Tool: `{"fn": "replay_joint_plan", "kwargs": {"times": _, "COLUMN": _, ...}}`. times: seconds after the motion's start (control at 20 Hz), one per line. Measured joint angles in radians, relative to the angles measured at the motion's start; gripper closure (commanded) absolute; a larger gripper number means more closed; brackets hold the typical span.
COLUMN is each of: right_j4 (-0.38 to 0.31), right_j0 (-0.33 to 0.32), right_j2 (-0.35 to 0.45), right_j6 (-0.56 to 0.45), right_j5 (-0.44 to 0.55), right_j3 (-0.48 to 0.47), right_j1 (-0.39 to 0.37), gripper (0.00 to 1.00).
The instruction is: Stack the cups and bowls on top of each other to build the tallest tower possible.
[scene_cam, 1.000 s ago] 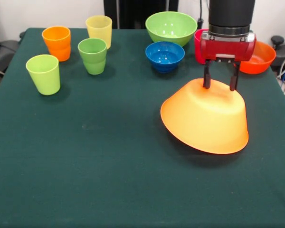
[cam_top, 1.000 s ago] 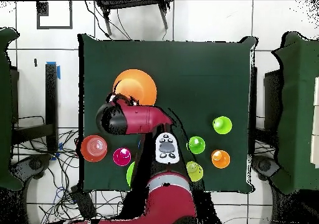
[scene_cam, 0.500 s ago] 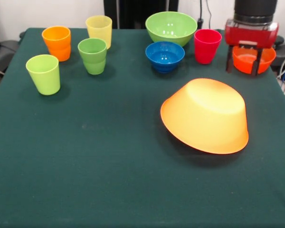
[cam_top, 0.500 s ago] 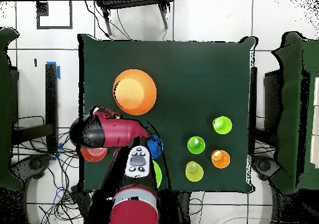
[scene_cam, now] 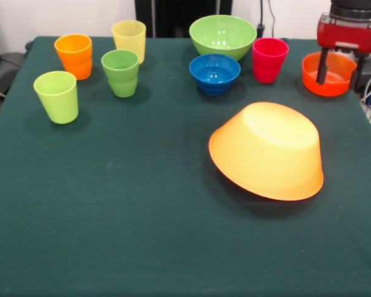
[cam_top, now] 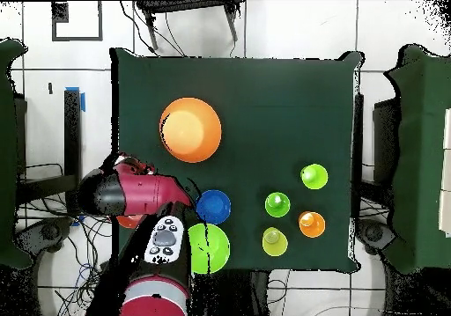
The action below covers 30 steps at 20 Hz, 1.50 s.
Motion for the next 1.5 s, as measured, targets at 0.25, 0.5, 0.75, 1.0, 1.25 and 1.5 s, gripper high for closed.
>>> {"fn": "replay_joint_plan", "kwargs": {"times": 0.25, "right_j4": 0.047, "right_j0": 0.041, "right_j2": -0.045, "right_j6": 0.007, "right_j5": -0.049, "right_j3": -0.036, "right_j1": 0.087, "gripper": 0.00}}
{"fn": "replay_joint_plan", "kwargs": {"times": 0.5, "right_j4": 0.097, "right_j0": 0.096, "right_j2": -0.110, "right_j6": 0.007, "right_j5": -0.079, "right_j3": -0.086, "right_j1": 0.182, "gripper": 0.00}}
{"fn": "replay_joint_plan", "kwargs": {"times": 0.75, "right_j4": 0.139, "right_j0": 0.137, "right_j2": -0.170, "right_j6": 0.007, "right_j5": -0.079, "right_j3": -0.168, "right_j1": 0.260, "gripper": 0.00}}
{"fn": "replay_joint_plan", "kwargs": {"times": 1.0, "right_j4": 0.182, "right_j0": 0.164, "right_j2": -0.223, "right_j6": 0.007, "right_j5": -0.069, "right_j3": -0.258, "right_j1": 0.317, "gripper": 0.00}}
{"fn": "replay_joint_plan", "kwargs": {"times": 1.25, "right_j4": 0.212, "right_j0": 0.202, "right_j2": -0.311, "right_j6": 0.007, "right_j5": -0.036, "right_j3": -0.380, "right_j1": 0.383, "gripper": 0.00}}
{"fn": "replay_joint_plan", "kwargs": {"times": 1.5, "right_j4": 0.228, "right_j0": 0.247, "right_j2": -0.429, "right_j6": 0.007, "right_j5": -0.032, "right_j3": -0.475, "right_j1": 0.445, "gripper": 0.00}}
